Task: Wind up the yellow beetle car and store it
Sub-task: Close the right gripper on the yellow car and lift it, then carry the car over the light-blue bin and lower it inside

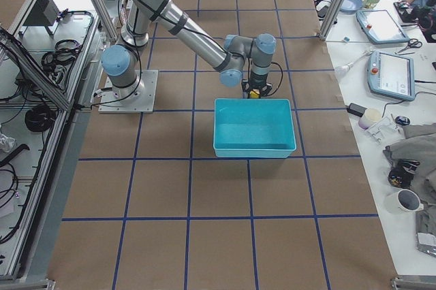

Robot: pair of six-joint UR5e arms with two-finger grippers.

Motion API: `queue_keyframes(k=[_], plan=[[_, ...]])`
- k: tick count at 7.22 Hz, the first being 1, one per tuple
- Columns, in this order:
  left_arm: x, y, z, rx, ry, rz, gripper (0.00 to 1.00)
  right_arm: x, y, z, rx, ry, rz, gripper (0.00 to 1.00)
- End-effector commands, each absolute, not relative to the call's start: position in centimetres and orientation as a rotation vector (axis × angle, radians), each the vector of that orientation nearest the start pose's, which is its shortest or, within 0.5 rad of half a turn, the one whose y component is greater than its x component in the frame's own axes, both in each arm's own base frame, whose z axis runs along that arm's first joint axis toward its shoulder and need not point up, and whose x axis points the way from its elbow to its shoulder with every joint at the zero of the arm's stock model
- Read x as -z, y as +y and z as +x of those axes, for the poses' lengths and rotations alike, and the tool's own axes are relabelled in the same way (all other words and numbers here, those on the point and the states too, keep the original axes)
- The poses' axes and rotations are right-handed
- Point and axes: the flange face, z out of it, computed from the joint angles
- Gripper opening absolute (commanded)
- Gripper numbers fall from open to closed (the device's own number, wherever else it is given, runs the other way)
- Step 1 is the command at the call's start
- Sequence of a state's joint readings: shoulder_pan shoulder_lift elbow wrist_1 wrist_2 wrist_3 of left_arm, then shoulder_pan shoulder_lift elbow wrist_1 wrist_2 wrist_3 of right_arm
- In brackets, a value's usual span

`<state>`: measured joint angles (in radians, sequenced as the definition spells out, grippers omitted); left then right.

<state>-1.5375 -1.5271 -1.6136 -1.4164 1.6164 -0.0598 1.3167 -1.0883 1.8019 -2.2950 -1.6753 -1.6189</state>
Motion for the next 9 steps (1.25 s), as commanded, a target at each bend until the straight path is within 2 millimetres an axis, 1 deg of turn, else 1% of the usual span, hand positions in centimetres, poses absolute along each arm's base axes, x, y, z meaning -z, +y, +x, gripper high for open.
queue_keyframes(k=[1,2,3,4,5,6,7,8,9], plan=[[-50.3,-49.0,-11.3,0.236,3.082,-0.148,1.00,-19.5,-60.6,-2.3,-0.114,2.484,-2.027,0.00],[-50.5,-49.1,-11.1,0.243,3.083,-0.152,1.00,-21.3,-61.0,-1.2,-0.053,2.478,-2.053,0.00],[-50.6,-49.1,-11.1,0.245,3.083,-0.153,1.00,-24.7,-61.8,0.8,-0.047,2.457,-2.077,0.00],[-50.6,-49.1,-11.1,0.245,3.083,-0.153,1.00,-29.1,-62.5,0.9,-0.074,2.470,-2.027,0.00],[-50.6,-49.1,-11.1,0.248,3.085,-0.155,1.00,-33.7,-63.3,0.6,-0.110,2.456,-2.014,0.00],[-50.7,-49.2,-11.0,0.250,3.085,-0.155,1.00,-37.6,-64.1,-0.2,-0.152,2.443,-2.021,0.00],[-50.7,-49.2,-11.0,0.250,3.083,-0.155,1.00,-39.4,-64.2,-2.9,-0.272,2.504,-2.033,0.00],[-50.7,-49.1,-11.1,0.250,3.085,-0.152,1.00,-39.5,-63.9,-7.2,-0.296,2.465,-2.069,0.00],[-50.6,-49.1,-11.1,0.248,3.085,-0.152,1.00,-39.0,-63.3,-12.5,-0.302,2.431,-2.079,0.00]])
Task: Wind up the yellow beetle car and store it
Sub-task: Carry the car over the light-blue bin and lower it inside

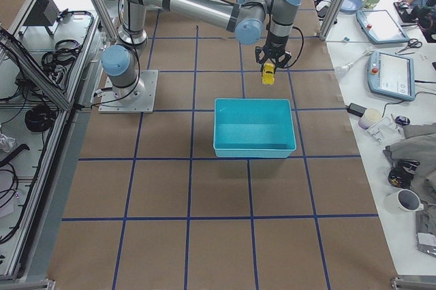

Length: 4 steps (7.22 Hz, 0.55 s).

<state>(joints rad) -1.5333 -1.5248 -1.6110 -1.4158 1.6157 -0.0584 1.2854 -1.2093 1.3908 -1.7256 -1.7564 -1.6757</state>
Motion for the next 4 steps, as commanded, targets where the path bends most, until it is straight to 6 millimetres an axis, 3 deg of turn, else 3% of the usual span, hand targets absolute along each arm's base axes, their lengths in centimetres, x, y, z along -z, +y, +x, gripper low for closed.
queue_keyframes(k=[1,3,4], plan=[[-50.6,-49.1,-11.4,0.246,3.089,-0.145,1.00,-37.4,-62.3,-15.7,-0.328,2.421,-2.034,0.00],[-50.4,-49.0,-11.3,0.241,3.088,-0.145,1.00,-31.5,-60.0,-19.8,-0.334,2.477,-1.932,0.00],[-50.3,-49.0,-11.3,0.239,3.090,-0.145,1.00,-28.6,-59.5,-20.2,-0.326,2.503,-1.930,0.00]])
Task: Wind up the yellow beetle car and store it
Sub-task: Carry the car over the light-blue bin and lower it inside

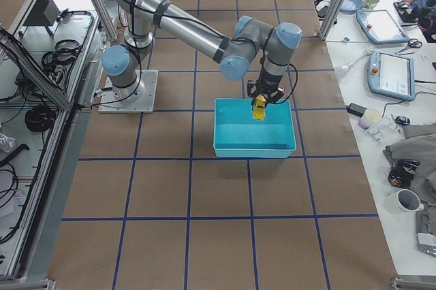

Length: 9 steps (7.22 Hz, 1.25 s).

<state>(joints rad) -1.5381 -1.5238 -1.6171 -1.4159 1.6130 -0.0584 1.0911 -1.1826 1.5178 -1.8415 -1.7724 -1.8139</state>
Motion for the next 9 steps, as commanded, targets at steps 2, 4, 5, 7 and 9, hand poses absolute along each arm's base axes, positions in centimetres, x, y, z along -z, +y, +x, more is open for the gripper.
queue_keyframes(k=[2,4,5,7,9], plan=[[-50.3,-48.9,-11.4,0.238,3.088,-0.143,1.00,-23.8,-59.7,-20.2,-0.345,2.472,-1.905,0.00],[-50.3,-49.0,-11.3,0.238,3.087,-0.145,1.00,-22.3,-59.9,-20.2,-0.353,2.447,-1.901,0.00],[-50.4,-49.0,-11.2,0.241,3.086,-0.150,1.00,-21.4,-60.1,-20.3,-0.357,2.434,-1.897,0.13],[-50.4,-49.0,-11.2,0.241,3.086,-0.150,1.00,-21.7,-60.5,-19.8,-0.249,2.444,-1.865,0.99],[-50.4,-49.0,-11.2,0.241,3.086,-0.150,1.00,-26.0,-60.6,-19.5,-0.163,2.497,-1.886,1.00]])
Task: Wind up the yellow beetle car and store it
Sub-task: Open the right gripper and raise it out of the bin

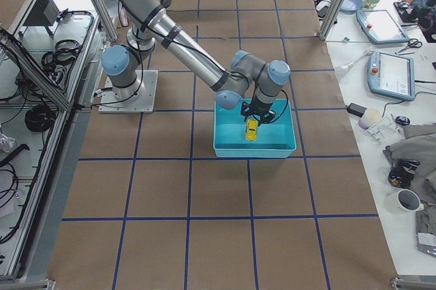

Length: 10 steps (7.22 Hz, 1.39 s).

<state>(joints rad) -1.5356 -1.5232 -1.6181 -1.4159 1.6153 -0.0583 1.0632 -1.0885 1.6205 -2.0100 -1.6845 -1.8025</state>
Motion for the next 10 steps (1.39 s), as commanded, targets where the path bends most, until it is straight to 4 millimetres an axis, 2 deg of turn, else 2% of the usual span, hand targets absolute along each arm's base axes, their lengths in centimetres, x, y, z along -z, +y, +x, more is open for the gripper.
queue_keyframes(k=[1,2,3,4,5,6,7,8,9,10], plan=[[-50.4,-49.0,-11.1,0.241,3.086,-0.152,1.00,-29.9,-59.9,-19.1,-0.132,2.586,-1.855,1.00],[-50.4,-49.0,-11.2,0.241,3.086,-0.150,1.00,-33.7,-58.6,-18.1,-0.107,2.736,-1.683,0.99],[-50.3,-49.0,-11.1,0.238,3.086,-0.152,1.00,-37.6,-56.5,-16.8,-0.114,2.883,-1.386,0.99],[-50.3,-49.0,-11.2,0.241,3.086,-0.150,1.00,-41.2,-54.7,-14.7,-0.096,3.024,-1.064,0.99],[-50.5,-49.0,-11.1,0.243,3.083,-0.152,1.00,-43.4,-54.4,-10.3,-0.026,3.114,-0.774,1.00],[-50.6,-49.0,-11.0,0.245,3.084,-0.155,1.00,-44.9,-54.6,-5.7,0.047,3.162,-0.405,1.00],[-50.6,-49.0,-11.1,0.245,3.084,-0.152,1.00,-45.7,-54.0,-0.7,0.031,3.151,-0.398,1.00],[-50.4,-49.0,-11.1,0.240,3.083,-0.152,1.00,-46.3,-53.8,4.6,0.067,3.161,-0.290,1.00],[-50.5,-48.9,-11.1,0.243,3.084,-0.152,1.00,-46.2,-53.3,8.0,0.055,3.169,-0.106,1.00],[-50.5,-48.9,-11.1,0.243,3.083,-0.152,1.00,-46.5,-53.1,7.7,0.077,3.172,-0.055,1.00]])
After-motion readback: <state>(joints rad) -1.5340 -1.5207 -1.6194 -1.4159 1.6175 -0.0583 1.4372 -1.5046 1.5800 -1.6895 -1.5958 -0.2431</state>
